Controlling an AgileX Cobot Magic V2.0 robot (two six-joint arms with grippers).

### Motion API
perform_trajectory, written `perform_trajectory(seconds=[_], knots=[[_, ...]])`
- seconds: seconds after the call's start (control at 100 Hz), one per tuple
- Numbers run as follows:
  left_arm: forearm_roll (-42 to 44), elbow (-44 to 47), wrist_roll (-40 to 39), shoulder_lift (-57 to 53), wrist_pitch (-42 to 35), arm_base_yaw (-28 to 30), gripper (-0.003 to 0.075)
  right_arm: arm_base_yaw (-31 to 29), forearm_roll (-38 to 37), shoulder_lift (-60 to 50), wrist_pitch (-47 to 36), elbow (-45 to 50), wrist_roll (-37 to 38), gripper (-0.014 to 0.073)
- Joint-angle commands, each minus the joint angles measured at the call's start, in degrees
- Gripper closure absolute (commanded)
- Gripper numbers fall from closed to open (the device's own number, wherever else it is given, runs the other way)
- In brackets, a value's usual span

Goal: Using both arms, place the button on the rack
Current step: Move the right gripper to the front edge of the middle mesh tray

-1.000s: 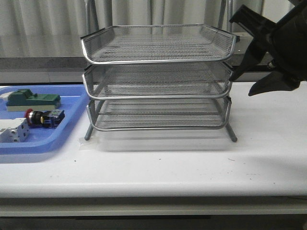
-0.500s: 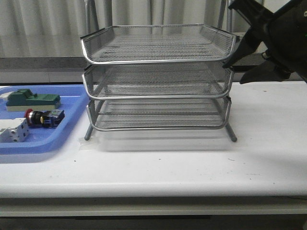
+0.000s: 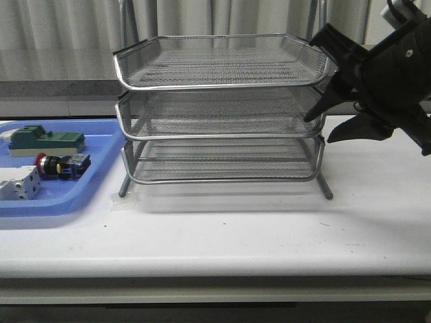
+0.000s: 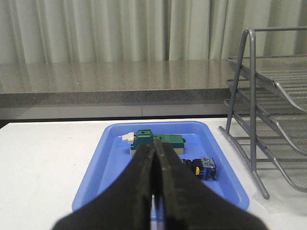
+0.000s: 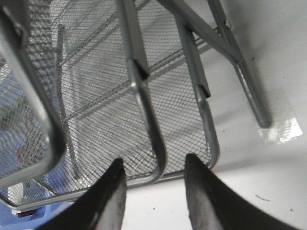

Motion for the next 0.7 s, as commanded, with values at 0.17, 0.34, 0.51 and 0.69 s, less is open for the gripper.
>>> perform_trajectory(seconds=[0.17, 0.34, 0.51, 0.69], knots=[[-0.4, 1.9, -0.5, -1.8, -5.1, -0.3, 0.0741, -0.3, 8.0, 0.6, 2.5, -2.8, -9.0, 0.0276], [-0.4, 1.9, -0.5, -1.8, -5.1, -0.3, 0.0741, -0.8, 11.7, 1.3, 3.5, -2.9, -12.1, 0.0276], [-0.4, 1.9, -0.5, -1.8, -5.1, -0.3, 0.0741, -1.4, 14.1, 2.4, 5.8, -2.9, -15.6, 0.0276], [-0.4, 1.9, -0.5, -1.8, -5.1, -0.3, 0.0741, -1.5, 19.9, 3.6, 9.0, -2.9, -23.0, 0.0276]])
